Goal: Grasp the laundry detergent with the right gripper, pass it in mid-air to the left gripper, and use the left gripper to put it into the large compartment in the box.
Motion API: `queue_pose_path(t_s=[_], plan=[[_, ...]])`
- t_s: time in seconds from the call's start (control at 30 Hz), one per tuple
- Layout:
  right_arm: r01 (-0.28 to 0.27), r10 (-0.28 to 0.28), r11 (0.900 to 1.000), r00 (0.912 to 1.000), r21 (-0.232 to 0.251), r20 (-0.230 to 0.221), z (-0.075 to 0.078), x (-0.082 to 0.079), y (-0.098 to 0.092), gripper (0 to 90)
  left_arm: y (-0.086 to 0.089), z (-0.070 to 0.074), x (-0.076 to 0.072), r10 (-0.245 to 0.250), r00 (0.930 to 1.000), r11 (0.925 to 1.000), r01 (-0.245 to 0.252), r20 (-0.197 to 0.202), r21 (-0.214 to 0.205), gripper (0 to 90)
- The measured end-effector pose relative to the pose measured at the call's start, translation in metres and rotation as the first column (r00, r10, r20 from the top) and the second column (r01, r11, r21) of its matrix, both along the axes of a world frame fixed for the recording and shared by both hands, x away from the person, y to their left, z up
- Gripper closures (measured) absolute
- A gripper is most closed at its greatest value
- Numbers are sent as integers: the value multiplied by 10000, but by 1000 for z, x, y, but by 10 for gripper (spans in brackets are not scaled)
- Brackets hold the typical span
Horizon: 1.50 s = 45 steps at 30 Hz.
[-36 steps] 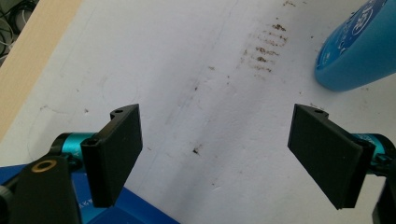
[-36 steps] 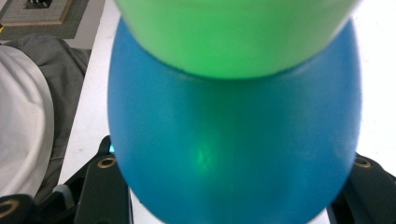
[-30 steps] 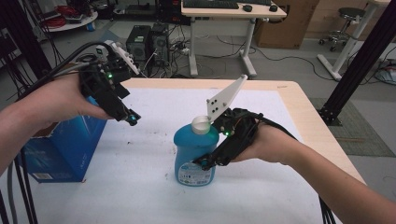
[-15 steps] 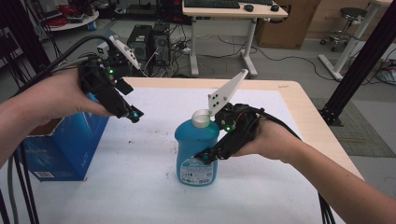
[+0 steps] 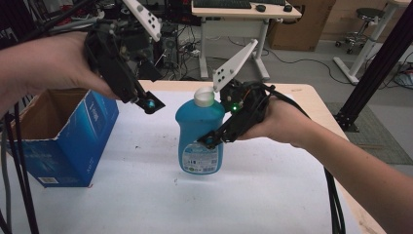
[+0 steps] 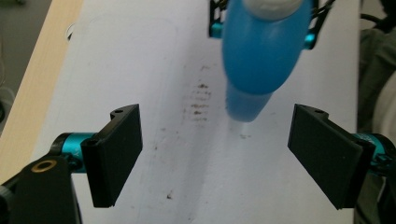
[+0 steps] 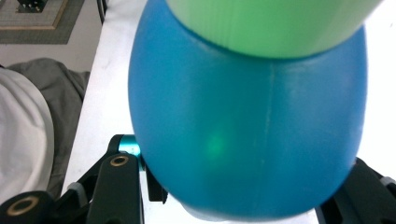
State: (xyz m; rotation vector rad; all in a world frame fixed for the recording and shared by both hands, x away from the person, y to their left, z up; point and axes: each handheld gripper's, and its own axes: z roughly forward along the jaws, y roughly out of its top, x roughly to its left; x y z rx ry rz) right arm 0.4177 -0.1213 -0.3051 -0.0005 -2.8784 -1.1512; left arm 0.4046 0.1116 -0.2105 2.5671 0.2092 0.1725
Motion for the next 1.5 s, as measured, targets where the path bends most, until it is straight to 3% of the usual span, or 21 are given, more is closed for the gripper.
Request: queue_pose_path(t_s=[0.03,0.07,0.17,0.4,0.57,0.73,1.5], plan=[[0,0,10000,10000,0,0,0,0,0,465,0,0,0,0,10000,10000,0,0,0,180],[-40,40,10000,9999,55,94,6,0,3,465,-6,6,-1,-246,9997,9991,244,57,358,180],[-48,48,10000,9999,24,142,13,0,7,466,-16,9,-1,-448,9990,9974,450,-52,566,180],[-107,107,9999,9998,-10,178,23,-2,15,466,-36,6,-1,-768,9961,9934,802,-429,822,180],[-194,194,9998,9992,-6,350,29,-1,18,466,-47,3,-2,-880,9952,9902,921,-426,1046,180],[-237,240,9996,9995,-132,208,31,-2,20,468,-55,-1,-2,-801,9960,9891,845,-406,1202,181],[-355,359,9993,9990,-134,264,33,-1,22,467,-66,-6,0,-901,9950,9837,958,-438,1520,245]])
